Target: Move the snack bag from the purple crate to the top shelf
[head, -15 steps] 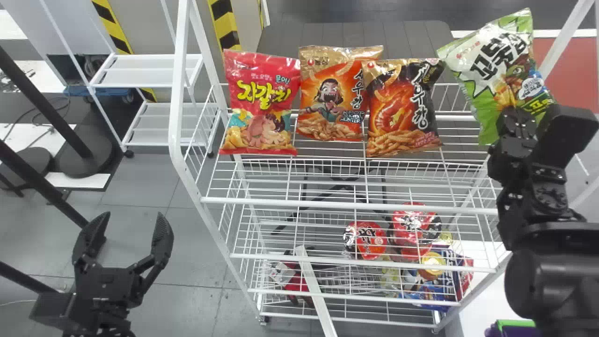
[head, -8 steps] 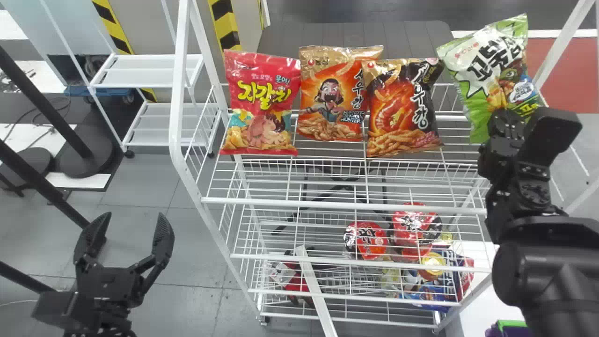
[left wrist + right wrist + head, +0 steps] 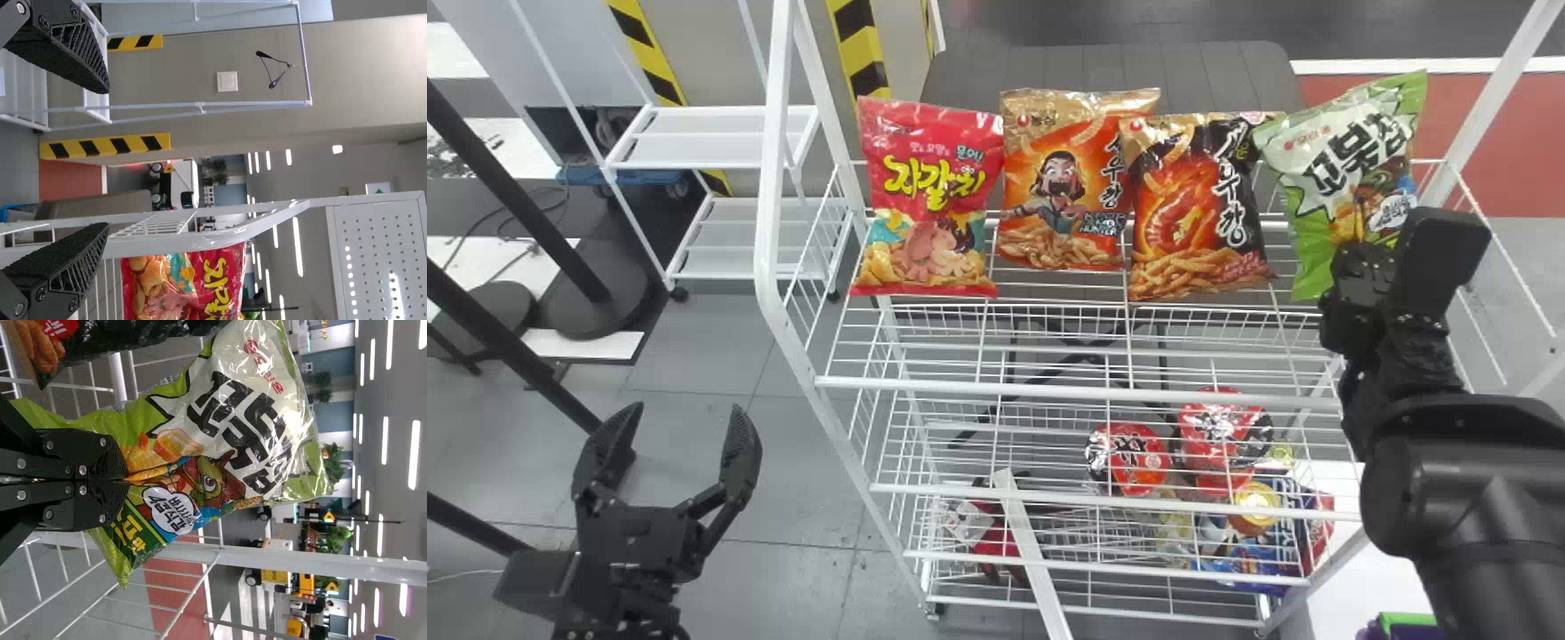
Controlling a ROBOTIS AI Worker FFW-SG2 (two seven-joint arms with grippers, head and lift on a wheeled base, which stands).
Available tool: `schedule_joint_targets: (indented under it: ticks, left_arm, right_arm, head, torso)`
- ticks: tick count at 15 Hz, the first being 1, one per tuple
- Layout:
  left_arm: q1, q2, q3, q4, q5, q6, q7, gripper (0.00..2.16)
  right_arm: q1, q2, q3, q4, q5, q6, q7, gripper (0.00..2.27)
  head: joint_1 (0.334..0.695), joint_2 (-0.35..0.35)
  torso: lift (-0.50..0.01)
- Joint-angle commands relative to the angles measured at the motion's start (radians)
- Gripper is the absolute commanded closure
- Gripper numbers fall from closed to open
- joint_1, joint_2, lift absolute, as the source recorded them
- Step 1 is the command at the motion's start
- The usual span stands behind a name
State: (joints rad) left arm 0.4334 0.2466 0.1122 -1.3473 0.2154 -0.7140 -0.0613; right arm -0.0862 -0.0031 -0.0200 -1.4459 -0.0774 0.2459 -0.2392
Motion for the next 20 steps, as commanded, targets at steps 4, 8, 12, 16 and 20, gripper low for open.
schedule_joint_targets:
  ticks: [4, 8, 12, 16, 20]
  left_arm:
    - [-0.002, 0.003, -0.002, 0.002, 0.001, -0.001, 0.000, 0.10]
    - [-0.004, 0.005, -0.005, 0.002, 0.001, 0.002, 0.000, 0.10]
    - [-0.002, 0.008, -0.008, 0.002, 0.001, -0.001, 0.000, 0.10]
    - [-0.002, 0.008, -0.011, -0.001, 0.001, -0.001, 0.000, 0.10]
    - [-0.001, 0.010, -0.011, -0.001, 0.002, -0.014, 0.000, 0.10]
  right_arm:
    - [-0.007, 0.004, 0.003, 0.001, -0.001, 0.057, 0.000, 1.74]
    - [-0.001, 0.004, 0.009, -0.002, -0.002, 0.063, 0.000, 1.52]
    - [0.031, 0.004, 0.006, -0.057, -0.009, 0.060, 0.008, 0.18]
    - [0.069, 0.004, -0.005, -0.120, -0.024, 0.063, 0.014, 0.16]
    - [0.120, 0.004, 0.002, -0.206, -0.027, 0.063, 0.014, 0.16]
  head:
    - [0.695, 0.105]
    - [0.695, 0.106]
    - [0.695, 0.110]
    - [0.695, 0.107]
    - [0.695, 0.103]
  torso:
    - [0.009]
    - [0.009]
    - [0.009]
    - [0.009]
    - [0.009]
